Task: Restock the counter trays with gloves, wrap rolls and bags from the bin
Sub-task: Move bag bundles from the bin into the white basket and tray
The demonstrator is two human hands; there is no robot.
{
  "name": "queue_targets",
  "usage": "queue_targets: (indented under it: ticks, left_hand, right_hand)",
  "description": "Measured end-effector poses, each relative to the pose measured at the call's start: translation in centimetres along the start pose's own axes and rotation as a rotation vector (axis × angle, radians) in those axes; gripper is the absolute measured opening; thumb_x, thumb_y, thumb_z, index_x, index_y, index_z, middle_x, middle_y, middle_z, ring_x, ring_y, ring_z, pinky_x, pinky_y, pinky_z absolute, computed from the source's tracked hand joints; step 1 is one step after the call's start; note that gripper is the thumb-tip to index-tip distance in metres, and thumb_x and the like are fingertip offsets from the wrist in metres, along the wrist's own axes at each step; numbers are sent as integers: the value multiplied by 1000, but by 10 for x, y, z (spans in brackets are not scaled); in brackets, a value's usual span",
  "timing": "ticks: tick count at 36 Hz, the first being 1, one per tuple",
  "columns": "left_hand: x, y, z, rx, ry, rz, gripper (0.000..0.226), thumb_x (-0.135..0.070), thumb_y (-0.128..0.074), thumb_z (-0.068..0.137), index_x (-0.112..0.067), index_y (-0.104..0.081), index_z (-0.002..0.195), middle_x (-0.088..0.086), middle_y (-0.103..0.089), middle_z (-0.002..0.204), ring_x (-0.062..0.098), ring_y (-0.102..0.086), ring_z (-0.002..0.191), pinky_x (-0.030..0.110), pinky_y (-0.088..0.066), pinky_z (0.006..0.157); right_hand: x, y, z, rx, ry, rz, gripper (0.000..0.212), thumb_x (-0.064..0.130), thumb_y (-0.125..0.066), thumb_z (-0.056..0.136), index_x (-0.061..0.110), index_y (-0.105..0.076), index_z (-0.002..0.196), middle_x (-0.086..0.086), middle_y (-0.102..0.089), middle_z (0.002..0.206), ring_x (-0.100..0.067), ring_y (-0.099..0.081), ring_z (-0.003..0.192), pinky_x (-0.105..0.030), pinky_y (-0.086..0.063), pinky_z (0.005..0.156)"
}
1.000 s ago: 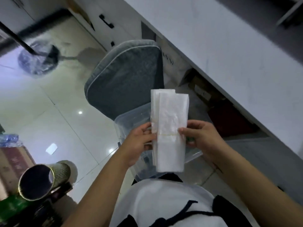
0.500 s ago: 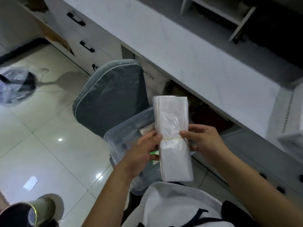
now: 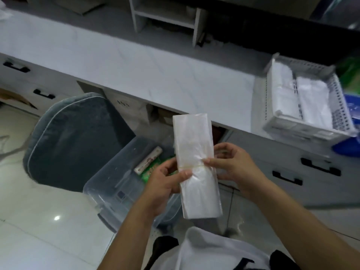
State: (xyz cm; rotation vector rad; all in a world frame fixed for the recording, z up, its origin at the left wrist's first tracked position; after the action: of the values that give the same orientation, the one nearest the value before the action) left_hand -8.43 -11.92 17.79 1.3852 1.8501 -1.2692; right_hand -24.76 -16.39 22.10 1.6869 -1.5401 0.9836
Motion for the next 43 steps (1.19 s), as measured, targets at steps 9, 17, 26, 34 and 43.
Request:
queue_targets:
  ticks: [9, 17, 26, 34, 43]
  left_hand:
    - [29, -166, 1, 121, -38, 85, 40, -13, -78, 72, -22, -74, 111, 13, -72, 116, 34, -69, 107, 50, -56, 90]
    - [76, -315, 10, 268, -47, 209, 43, -11, -77, 79, -19, -70, 120, 11, -71, 119, 32, -68, 108, 42, -59, 83]
    - [79, -425, 29, 523, -46, 393, 48, -18, -78, 80, -18, -65, 127, 13, -69, 122, 32, -68, 108, 43, -57, 81]
    - [78, -507, 69, 652, -73, 420, 46, -15, -75, 81, -20, -66, 126, 13, -70, 122, 31, -67, 110, 43, -56, 84]
    - [65, -578, 148, 708, -53, 418, 41, -13, -77, 76, -26, -73, 115, 17, -72, 106, 23, -69, 89, 37, -56, 72]
  right_hand:
    - [-10, 155, -40, 240, 49, 139, 39, 17, -82, 72, 12, -72, 110, -12, -72, 113, -32, -70, 101, -40, -58, 77]
    - [-26, 303, -79, 216, 95, 222, 39, 17, -81, 73, 18, -72, 111, -9, -71, 116, -30, -69, 104, -42, -60, 74]
    - [-18, 398, -118, 102, 214, 364, 43, 16, -80, 70, 10, -71, 112, -16, -71, 115, -32, -69, 103, -39, -60, 77]
    - [9, 476, -123, -168, 367, 354, 35, 21, -77, 69, 24, -74, 104, -7, -75, 107, -26, -72, 97, -34, -60, 73]
    - [53, 544, -90, -382, 368, 392, 44, 11, -72, 68, 4, -66, 111, -16, -74, 105, -32, -71, 94, -45, -60, 78]
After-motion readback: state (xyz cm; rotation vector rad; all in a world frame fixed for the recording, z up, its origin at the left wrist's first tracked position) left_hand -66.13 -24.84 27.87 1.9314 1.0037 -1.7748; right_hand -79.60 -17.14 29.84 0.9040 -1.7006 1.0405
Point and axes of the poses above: each hand's wrist, its own z-axis towards the middle knuckle, its own y-axis out of the back of the hand, x = y × z, the point moved 9 cm from there along z, towards the middle knuckle
